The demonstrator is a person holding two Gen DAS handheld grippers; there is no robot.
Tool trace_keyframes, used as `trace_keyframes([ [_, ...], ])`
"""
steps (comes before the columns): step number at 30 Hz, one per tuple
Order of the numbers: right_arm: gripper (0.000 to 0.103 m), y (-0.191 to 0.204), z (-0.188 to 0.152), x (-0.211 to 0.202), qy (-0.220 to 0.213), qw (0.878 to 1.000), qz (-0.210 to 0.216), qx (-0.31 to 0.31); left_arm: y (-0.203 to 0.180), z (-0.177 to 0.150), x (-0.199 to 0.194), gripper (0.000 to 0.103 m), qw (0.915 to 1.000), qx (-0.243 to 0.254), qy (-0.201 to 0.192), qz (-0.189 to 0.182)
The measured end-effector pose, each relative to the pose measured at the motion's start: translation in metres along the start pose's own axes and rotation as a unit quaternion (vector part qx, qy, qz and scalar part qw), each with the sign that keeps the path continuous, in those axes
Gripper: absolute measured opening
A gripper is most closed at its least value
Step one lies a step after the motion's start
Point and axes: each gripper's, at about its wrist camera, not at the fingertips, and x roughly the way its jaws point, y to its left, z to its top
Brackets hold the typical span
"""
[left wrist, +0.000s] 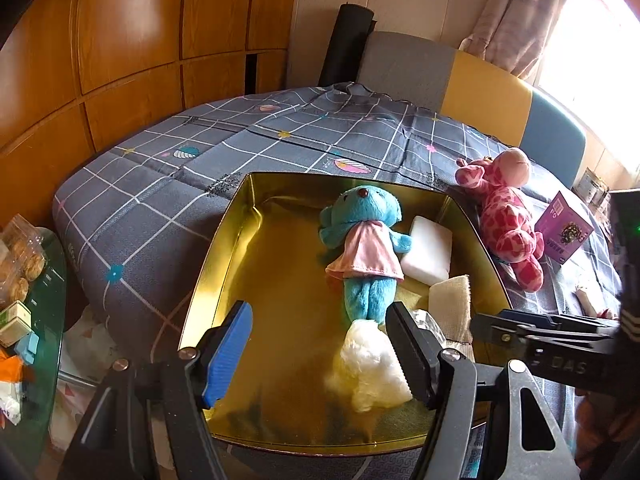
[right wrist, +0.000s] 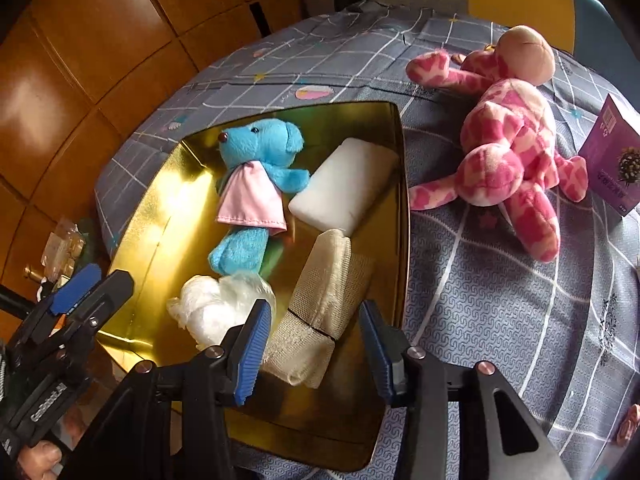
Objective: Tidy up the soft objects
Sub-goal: 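Carry the beige mesh roll into the gold tray and open the right tool, then move the right tool toward the brown scrunchie and white gloves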
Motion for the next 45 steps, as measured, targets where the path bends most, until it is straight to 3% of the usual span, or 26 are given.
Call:
trace_keyframes([
  [14,0.047,0.001,-0.026,-0.047,-0.102,0.989,-0.089,-0.055,-0.014,-0.001,-0.012,0.074,0.9995,0.024,-0.016,-0.009],
  [23,0.047,-0.022,-0.043,-0.066,-0.110,0.981,-0.133,-0.082,-0.027,-0.004,-0.018,0.074,0.9988,0.043,-0.019,-0.013],
  [38,0.048,-0.120,-0.060,-0.109,-0.099,0.961,-0.251,-0.064,-0.061,-0.004,-0.025,0.074,0.9952,0.091,-0.020,-0.030],
  [42,0.048,-0.155,-0.065,-0.129,-0.108,0.948,-0.297,-0.048,-0.077,-0.002,-0.027,0.074,0.9925,0.112,-0.022,-0.043],
  [45,0.048,-0.196,-0.066,-0.153,-0.128,0.933,-0.337,0.002,-0.090,0.000,-0.029,0.074,0.9901,0.128,-0.025,-0.053],
])
